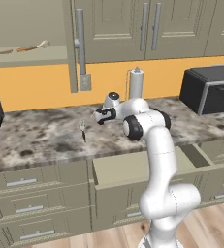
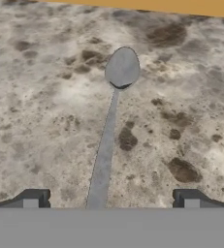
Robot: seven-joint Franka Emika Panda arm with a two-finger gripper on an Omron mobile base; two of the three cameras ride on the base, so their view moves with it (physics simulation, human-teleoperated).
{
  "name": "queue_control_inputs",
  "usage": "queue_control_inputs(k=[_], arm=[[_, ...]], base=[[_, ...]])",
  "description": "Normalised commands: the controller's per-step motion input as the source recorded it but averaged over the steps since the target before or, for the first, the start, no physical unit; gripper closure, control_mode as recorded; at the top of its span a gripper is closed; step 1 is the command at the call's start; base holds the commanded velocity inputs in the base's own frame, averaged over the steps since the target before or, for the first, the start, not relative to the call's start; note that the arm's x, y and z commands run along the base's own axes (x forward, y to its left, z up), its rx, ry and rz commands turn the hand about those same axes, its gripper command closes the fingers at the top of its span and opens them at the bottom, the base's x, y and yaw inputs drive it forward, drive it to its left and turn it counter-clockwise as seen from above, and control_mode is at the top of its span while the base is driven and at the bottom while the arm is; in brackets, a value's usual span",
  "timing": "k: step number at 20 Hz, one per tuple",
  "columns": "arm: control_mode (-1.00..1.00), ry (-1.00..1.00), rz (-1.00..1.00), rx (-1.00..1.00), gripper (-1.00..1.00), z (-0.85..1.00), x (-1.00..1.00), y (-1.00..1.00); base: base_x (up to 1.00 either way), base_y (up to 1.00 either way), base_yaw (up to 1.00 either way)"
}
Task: Organize the utensils by type. Pick up the wooden spoons from the counter and place them in the open cabinet. Then pick up the metallic utensils from the counter and place them in the open drawer.
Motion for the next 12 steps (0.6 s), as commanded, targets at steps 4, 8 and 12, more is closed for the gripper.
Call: queue_control_inputs(k=[4,8,12], arm=[[-1.0,0.0,0.0,0.0,-1.0,-0.27,0.11,0.02],[-1.0,0.0,0.0,0.0,-1.0,-0.3,0.1,0.03],[-1.0,0.0,0.0,0.0,-1.0,-0.29,0.09,0.01]], base=[[0.0,0.0,0.0],[0.0,0.0,0.0],[0.0,0.0,0.0]])
